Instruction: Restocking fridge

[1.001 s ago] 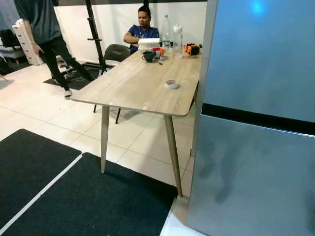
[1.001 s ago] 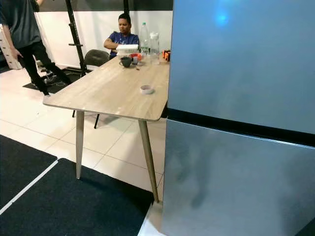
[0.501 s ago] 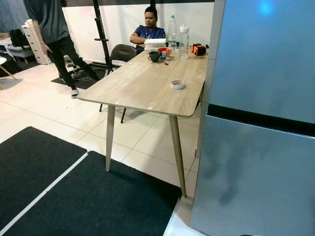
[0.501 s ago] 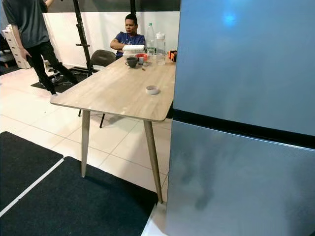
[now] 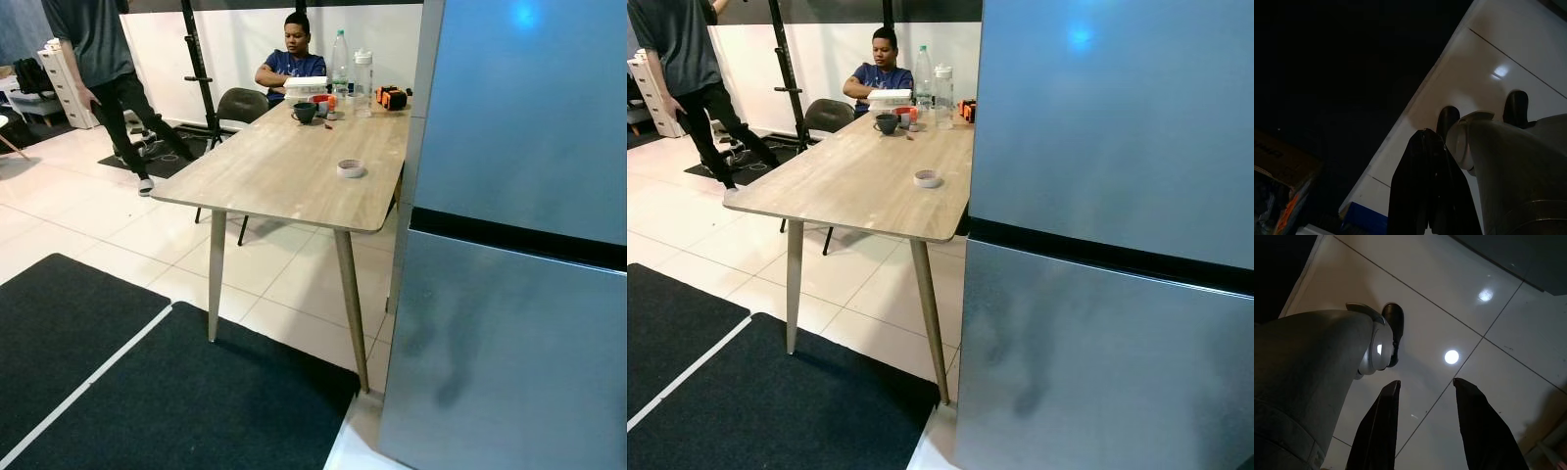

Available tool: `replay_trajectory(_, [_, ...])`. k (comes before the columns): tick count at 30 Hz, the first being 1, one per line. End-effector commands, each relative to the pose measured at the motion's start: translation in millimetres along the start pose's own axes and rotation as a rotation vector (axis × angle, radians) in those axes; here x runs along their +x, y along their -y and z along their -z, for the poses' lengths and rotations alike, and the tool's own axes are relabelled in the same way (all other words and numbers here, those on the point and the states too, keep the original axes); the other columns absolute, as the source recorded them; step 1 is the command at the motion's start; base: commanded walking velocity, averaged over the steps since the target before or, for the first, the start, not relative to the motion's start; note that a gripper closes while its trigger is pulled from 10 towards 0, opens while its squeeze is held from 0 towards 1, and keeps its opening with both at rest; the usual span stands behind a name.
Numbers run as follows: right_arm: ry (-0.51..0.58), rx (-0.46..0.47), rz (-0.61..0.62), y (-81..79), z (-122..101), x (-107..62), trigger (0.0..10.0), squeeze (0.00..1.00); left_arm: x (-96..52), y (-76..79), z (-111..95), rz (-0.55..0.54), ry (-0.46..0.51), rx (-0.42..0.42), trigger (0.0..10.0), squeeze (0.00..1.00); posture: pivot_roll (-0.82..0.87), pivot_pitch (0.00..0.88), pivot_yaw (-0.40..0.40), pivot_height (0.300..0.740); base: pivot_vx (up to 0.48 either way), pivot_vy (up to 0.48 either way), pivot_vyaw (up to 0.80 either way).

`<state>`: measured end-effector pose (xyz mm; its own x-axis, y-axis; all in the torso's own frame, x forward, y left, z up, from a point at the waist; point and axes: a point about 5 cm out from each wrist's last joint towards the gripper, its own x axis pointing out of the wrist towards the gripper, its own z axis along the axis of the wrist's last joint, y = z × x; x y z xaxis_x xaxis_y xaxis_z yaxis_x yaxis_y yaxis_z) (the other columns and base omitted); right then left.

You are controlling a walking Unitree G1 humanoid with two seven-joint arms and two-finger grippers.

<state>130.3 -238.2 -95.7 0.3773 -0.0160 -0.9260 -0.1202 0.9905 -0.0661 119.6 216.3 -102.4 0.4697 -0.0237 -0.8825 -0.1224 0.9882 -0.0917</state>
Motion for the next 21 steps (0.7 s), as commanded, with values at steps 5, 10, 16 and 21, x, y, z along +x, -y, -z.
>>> replay_trajectory(5, [0.006,-0.034,-0.015,-2.3,-5.3,0.9,10.0,0.00,0.3,2.2,2.2,0.001,-0.012,0.008,10.0,0.00,-0.10,0.000,0.029,0.740,0.000,0.000,0.26])
replay_trajectory(10, [0.002,-0.049,-0.036,-3.7,-4.8,0.9,10.0,0.00,0.6,3.5,3.0,0.001,-0.015,0.007,10.0,0.00,-0.10,0.000,0.026,0.740,0.000,0.000,0.80])
replay_trajectory(16, [0.000,-0.057,-0.047,-2.9,-4.6,0.5,10.0,0.00,1.1,5.9,3.2,0.002,-0.014,0.001,10.0,0.00,-0.09,0.000,0.024,0.740,0.000,0.000,0.79])
replay_trajectory(21, [-0.001,-0.064,-0.049,-3.3,-4.6,0.6,10.0,0.00,0.9,5.5,4.2,0.000,-0.016,0.000,10.0,0.00,-0.09,0.000,0.027,0.740,0.000,0.000,0.79])
